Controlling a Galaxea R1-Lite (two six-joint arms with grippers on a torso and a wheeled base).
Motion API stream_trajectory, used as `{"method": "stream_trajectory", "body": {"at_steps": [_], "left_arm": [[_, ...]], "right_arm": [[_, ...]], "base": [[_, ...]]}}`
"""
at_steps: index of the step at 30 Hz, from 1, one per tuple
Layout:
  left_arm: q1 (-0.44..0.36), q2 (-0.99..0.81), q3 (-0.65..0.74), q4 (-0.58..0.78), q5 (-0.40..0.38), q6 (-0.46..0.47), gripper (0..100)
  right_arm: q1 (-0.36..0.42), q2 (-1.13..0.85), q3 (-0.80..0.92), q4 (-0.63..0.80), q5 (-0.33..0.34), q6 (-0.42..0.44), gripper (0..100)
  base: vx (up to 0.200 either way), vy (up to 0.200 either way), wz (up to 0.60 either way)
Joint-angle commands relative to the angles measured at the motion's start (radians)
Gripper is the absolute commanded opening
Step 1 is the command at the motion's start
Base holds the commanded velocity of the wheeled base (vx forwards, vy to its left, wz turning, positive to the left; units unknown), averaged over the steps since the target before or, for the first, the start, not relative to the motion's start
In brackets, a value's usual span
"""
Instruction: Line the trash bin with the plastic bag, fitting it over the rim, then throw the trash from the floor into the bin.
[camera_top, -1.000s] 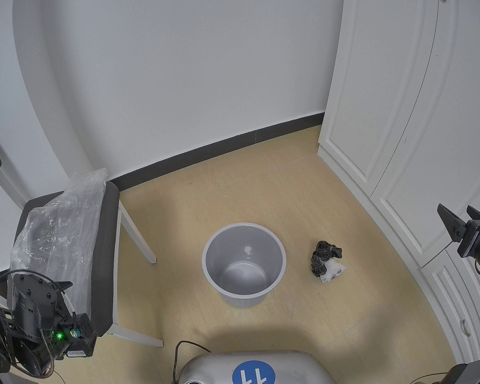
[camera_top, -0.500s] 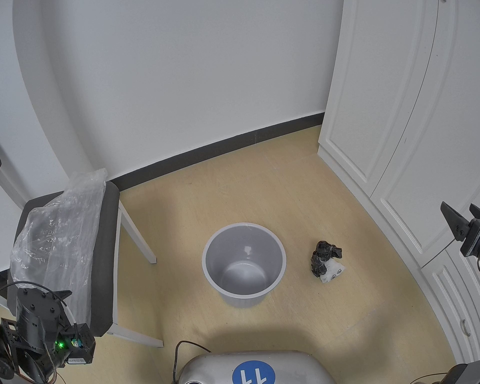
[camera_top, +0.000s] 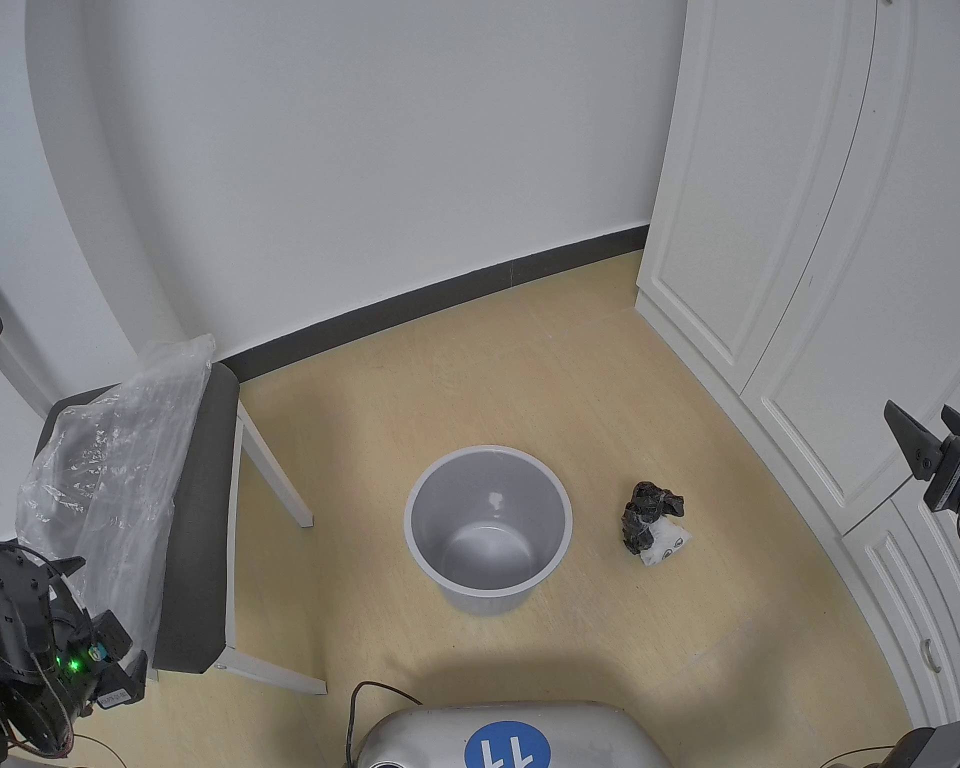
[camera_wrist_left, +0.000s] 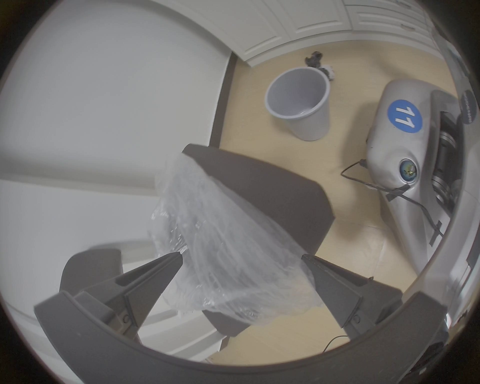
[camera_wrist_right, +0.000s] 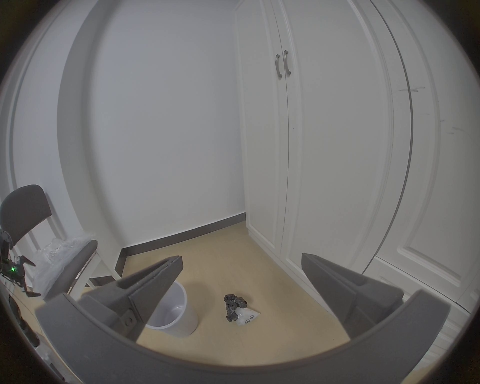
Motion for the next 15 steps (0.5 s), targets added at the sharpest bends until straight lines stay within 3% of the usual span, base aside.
{"method": "stream_trajectory", "body": {"at_steps": [1, 6, 15], "left_arm": [[0.096, -0.096, 0.007, 0.0, 0.001, 0.014, 100], [0.182, -0.136, 0.026, -0.01, 0.001, 0.09, 100], [0.168, -0.076, 0.034, -0.026, -0.001, 0.168, 100]], "right_arm": [[0.001, -0.016, -0.001, 0.004, 0.0, -0.001, 100], [0.001, -0.022, 0.0, 0.001, 0.0, -0.02, 100], [0.001, -0.024, 0.0, 0.001, 0.002, -0.02, 100]], "base": [[0.0, 0.0, 0.0], [0.0, 0.0, 0.0], [0.0, 0.0, 0.0]]}}
